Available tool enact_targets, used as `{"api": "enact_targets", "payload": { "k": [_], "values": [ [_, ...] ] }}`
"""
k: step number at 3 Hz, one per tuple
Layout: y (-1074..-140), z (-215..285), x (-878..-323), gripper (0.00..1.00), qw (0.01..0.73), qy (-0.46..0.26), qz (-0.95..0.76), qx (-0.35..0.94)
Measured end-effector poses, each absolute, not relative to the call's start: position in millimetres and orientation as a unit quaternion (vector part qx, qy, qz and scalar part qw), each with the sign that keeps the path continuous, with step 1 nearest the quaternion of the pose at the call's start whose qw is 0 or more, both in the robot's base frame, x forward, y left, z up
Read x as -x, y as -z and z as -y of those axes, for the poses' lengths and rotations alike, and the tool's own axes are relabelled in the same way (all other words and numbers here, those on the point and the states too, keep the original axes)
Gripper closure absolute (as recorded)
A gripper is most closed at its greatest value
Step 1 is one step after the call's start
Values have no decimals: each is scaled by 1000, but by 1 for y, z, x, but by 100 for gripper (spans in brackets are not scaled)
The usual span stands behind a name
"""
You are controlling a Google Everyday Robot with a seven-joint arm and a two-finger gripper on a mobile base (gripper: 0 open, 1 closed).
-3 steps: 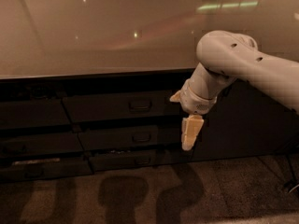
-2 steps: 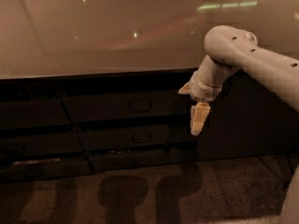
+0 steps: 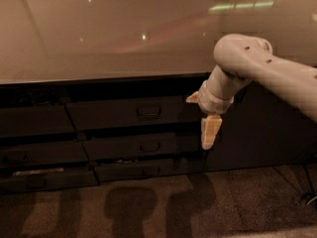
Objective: Open top drawer
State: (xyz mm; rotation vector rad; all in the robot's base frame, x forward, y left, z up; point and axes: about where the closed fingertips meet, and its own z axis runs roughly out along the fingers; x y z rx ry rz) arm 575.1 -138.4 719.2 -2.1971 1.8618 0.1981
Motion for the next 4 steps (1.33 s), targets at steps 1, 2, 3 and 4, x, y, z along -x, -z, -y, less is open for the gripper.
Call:
{"api": "enact_targets", "payload": {
  "k": [1, 2, 3, 4],
  "values": [
    [-725, 116, -548, 0, 157, -1, -567, 808],
    [-717, 100, -523, 0, 166, 27, -515, 841],
    [-714, 98, -521, 0, 164, 25, -514, 842],
    [-715, 101, -524, 0, 165, 27, -518, 839]
  ]
}}
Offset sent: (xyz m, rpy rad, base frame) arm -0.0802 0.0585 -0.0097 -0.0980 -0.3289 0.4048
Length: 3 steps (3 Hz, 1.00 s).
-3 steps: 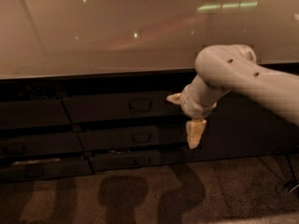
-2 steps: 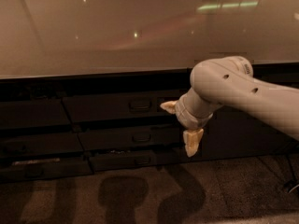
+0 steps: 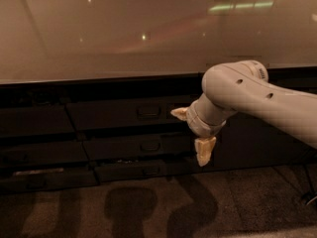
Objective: Open top drawer
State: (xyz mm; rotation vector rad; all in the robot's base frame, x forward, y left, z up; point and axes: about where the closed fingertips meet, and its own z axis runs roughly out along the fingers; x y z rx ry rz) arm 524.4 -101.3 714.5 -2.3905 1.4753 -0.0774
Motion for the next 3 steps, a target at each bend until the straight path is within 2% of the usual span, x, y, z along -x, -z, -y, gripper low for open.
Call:
{"api": "enact_targets", "payload": {
  "k": [2, 3],
  "values": [
    [-715, 151, -591, 0, 154, 20, -570, 807],
    [-735, 157, -613, 0, 175, 36, -577, 797]
  ]
}}
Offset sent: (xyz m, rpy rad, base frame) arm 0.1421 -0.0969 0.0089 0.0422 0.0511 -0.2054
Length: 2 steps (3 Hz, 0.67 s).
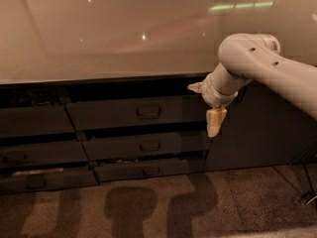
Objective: Open top drawer
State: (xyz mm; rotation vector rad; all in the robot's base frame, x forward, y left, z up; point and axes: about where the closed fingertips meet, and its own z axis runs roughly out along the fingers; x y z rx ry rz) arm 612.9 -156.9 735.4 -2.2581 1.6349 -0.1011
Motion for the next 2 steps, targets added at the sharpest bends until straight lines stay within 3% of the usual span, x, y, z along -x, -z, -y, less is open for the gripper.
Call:
{"api": "enact_targets", "payload": {
  "k": [2],
  "values": [
    [-699, 167, -633, 0, 136, 22, -584, 800]
  ]
}}
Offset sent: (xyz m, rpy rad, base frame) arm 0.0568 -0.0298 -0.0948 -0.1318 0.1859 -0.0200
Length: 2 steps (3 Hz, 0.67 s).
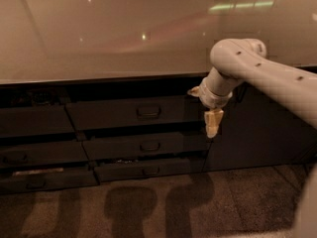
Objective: Open top drawer
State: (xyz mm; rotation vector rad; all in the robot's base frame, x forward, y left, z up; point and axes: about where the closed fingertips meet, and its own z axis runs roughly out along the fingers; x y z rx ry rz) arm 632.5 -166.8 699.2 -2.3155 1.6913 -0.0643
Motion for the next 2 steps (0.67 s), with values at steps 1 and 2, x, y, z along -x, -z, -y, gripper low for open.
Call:
{"api": "enact_targets", "payload": {
  "k": [1, 2],
  "values": [
    [-655, 181, -654, 0, 102, -1, -587, 803],
    [-655, 181, -654, 0, 102, -1, -587, 803]
  ]
}}
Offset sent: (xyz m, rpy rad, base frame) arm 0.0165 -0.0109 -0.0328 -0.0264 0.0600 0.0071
